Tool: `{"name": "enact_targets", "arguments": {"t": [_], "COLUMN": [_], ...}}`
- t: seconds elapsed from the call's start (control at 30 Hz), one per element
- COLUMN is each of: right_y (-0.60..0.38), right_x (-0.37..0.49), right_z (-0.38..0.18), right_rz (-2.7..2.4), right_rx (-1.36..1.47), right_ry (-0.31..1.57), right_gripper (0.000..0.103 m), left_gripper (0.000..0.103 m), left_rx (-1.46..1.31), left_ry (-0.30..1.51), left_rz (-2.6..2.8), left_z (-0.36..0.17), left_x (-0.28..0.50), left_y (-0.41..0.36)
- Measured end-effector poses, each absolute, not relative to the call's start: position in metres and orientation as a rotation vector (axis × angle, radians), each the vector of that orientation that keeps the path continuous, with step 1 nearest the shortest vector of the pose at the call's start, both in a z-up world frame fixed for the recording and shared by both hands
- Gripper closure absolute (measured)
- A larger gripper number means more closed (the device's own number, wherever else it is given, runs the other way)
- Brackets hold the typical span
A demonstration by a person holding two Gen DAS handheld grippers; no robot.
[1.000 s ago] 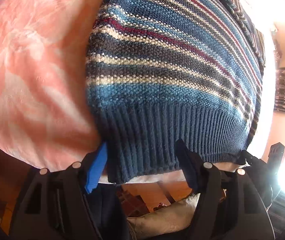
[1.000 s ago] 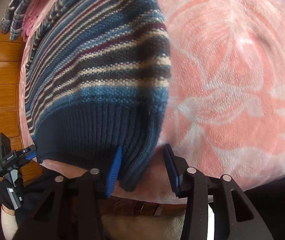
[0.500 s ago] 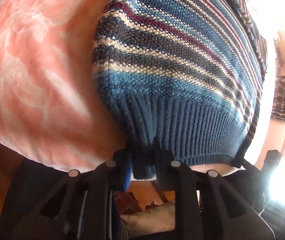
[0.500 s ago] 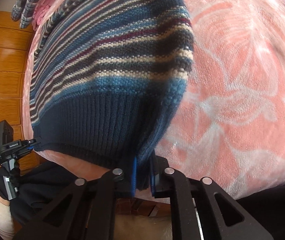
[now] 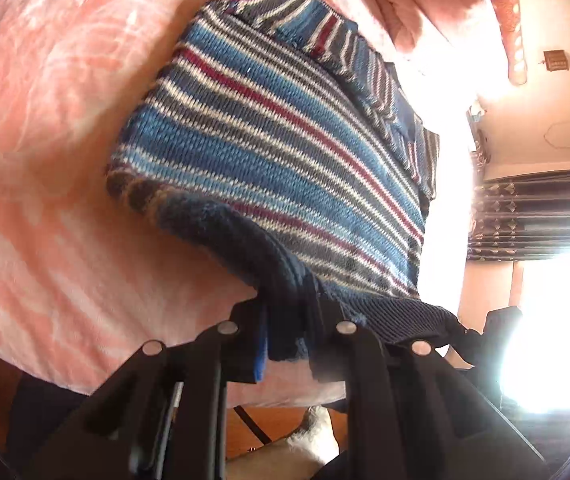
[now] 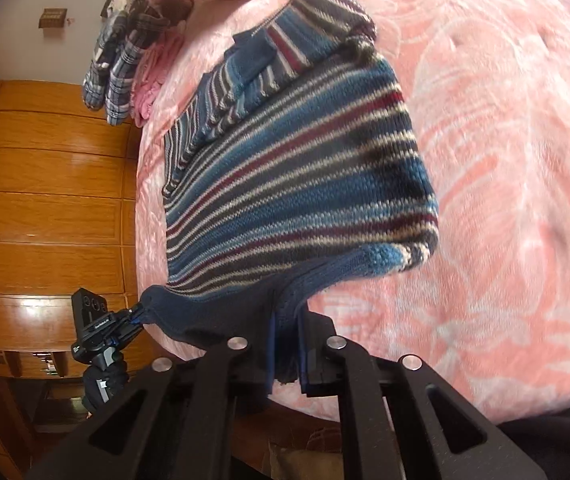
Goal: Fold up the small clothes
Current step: 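Carry the held hem over the sweater body with both tools and lay it down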
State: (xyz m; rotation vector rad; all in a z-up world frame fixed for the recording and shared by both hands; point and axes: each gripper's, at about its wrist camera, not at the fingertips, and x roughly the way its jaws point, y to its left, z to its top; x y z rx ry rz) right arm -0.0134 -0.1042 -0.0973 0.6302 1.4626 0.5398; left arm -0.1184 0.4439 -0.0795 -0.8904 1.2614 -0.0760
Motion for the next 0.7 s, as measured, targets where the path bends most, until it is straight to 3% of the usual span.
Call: {"name": "enact_targets", "arguments": {"t": [0.47,0.7], "right_y": [-0.080,-0.076], "right_x": [0.113,0.139], "right_z": [-0.134,-0.168], "right_rz": [0.483,0.464], "right_rx": [0.600,0.636], "right_ry": [1.541,1.582], "right_gripper": [0.095,0.095], "left_gripper": [0.088,0.081], "left_rx": [-0.846,-0.864], "left_ry": [1.236,1.304], "left_rz": [-0.014,0.038], "left_z": [-0.101,-0.132], "left_x": [-0.003,0.036], "left_y": [0.458,0.457]}}
